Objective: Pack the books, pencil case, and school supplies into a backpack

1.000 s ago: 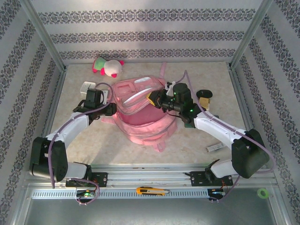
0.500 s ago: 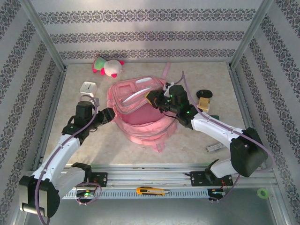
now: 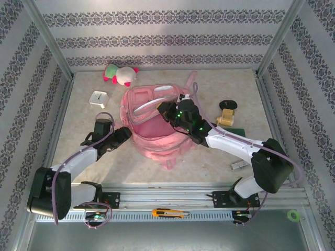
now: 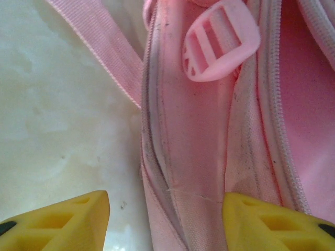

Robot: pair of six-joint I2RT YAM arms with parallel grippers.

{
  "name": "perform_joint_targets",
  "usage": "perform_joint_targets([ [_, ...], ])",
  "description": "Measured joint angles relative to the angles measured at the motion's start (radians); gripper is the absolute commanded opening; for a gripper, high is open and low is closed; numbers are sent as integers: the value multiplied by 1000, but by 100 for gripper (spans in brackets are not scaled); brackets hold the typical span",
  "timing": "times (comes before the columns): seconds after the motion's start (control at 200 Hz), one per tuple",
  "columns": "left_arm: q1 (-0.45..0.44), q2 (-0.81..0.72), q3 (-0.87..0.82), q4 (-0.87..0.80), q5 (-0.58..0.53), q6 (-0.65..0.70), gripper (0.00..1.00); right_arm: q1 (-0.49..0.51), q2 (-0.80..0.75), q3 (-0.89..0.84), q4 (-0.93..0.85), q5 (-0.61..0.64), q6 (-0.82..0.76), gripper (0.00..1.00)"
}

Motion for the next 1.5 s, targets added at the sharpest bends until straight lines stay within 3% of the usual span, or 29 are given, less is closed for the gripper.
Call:
perform_joint_targets([
  [0.23, 0, 149, 108, 31, -52, 51, 60, 25, 64, 0, 44, 84, 4, 2],
  [0.325, 0, 178, 151, 31, -79, 77, 61, 25, 86, -5, 54, 103, 19, 12],
  [0.465, 0, 169, 164, 25, -111, 105, 62, 29, 88, -34, 53, 114, 50, 36],
  [0.63, 0, 51, 161, -38, -164, 142, 63, 43, 49, -106, -14, 93, 80, 50],
  [0.794, 0, -140, 152, -134, -221, 207, 63, 44, -6, -138, -146, -10, 77, 58],
  [1.134, 0, -325, 138, -232, -225, 369, 63, 31, -154, -137, -509, -214, -35, 61],
  [1.309, 0, -281, 156, -232, -158, 419, 63, -95, -229, -106, -721, -328, -166, 64],
  [1.499, -9, -187, 237, -227, -94, 474, 63, -394, -283, -57, -958, -374, -370, 66],
])
